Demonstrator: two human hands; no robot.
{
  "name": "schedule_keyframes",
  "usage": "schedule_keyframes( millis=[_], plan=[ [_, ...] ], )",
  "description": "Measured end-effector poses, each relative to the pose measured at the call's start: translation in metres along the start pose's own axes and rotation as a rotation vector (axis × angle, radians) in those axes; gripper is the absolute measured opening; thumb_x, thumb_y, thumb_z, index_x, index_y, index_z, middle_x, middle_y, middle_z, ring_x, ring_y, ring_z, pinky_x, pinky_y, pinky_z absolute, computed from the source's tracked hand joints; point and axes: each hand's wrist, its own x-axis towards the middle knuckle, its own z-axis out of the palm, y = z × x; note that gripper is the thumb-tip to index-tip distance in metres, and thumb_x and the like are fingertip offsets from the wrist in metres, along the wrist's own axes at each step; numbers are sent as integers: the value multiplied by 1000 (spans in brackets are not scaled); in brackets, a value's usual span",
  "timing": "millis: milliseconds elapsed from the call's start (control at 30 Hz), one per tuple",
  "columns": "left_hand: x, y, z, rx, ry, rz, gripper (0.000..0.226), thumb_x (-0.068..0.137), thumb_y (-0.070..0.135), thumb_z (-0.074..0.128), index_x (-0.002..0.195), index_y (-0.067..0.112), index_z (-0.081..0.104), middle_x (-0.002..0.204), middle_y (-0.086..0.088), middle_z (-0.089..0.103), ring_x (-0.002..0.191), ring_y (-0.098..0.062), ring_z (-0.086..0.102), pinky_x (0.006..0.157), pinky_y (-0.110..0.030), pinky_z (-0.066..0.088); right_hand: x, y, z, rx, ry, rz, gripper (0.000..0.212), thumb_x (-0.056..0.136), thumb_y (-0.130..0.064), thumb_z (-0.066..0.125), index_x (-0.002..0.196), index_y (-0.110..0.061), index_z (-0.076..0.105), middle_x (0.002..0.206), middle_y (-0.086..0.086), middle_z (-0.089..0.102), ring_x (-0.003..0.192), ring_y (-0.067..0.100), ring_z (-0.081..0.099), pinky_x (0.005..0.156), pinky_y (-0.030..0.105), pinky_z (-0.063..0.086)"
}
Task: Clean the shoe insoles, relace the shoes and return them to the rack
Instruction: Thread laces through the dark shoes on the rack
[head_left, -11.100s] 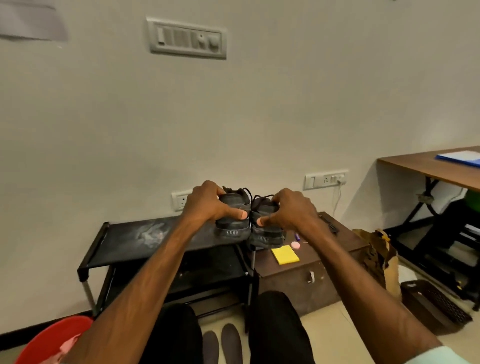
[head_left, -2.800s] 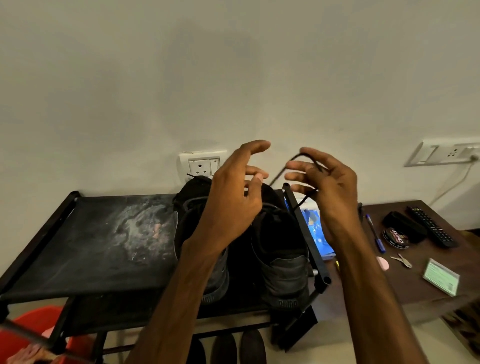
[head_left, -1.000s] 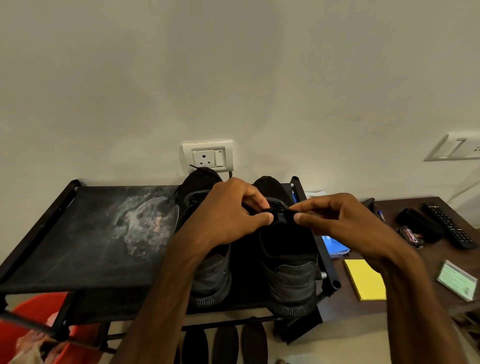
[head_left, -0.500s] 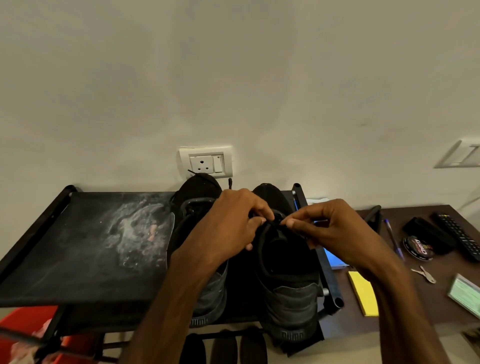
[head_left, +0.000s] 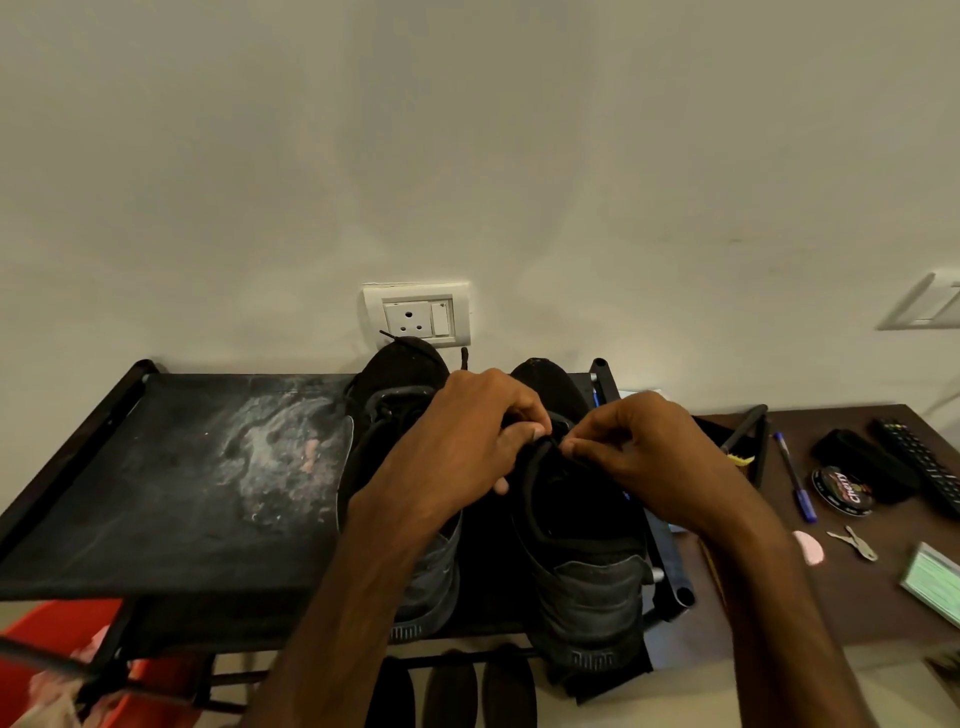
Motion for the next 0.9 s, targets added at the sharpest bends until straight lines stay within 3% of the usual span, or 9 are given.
schedule_keyframes(
  millis=[133,267,400,533,633,767,900],
  plan=[
    [-3,-1,-1,-14,10,0,16,100,24,62,110,23,75,71,20,60,48,-3,65,56,-10,50,-4,5,-2,63,84,3,16,100,-25,63,97,-22,78,86,-9,75,84,6,69,81,35,60],
    [-1,1,3,-13,11,-14,14,100,25,62,108,24,74,87,14,68,51,-4,66,55,-11,50,-15,8,-9,330,33,50,20,103,-18,56,101,-17,76,88,-5,76,84,7,72,72,23,56],
    [1,5,6,74,28,-14,10,100,24,62,102,23,72,85,16,64,66,3,61,87,-24,55,-17,9,-8,414,-20,59,21,104,-16,55,103,-13,75,91,1,77,88,12,73,74,23,58],
    [3,8,11,202,22,-49,12,101,15,56,106,19,65,112,3,62,100,-15,61,94,-35,51,-15,11,-10,520,9,77,23,105,-15,52,106,-12,75,92,9,75,86,15,72,68,20,56],
    [3,11,13,226,13,-63,14,100,12,54,112,16,61,117,0,57,103,-19,60,92,-35,51,-10,13,-7,422,30,26,22,104,-15,55,108,-20,77,89,11,74,84,22,72,68,26,59],
    [3,12,11,235,5,-69,11,101,11,52,109,12,58,116,-3,57,99,-20,60,88,-32,51,-3,15,-2,274,24,-27,19,97,-16,66,105,-27,80,93,-2,78,90,16,75,84,43,63],
    [3,12,12,215,21,-69,11,102,12,52,112,12,55,116,-3,58,100,-19,59,87,-31,50,-1,15,-2,235,39,-38,17,94,-15,70,103,-25,81,92,-7,79,86,10,74,83,39,63]
  ],
)
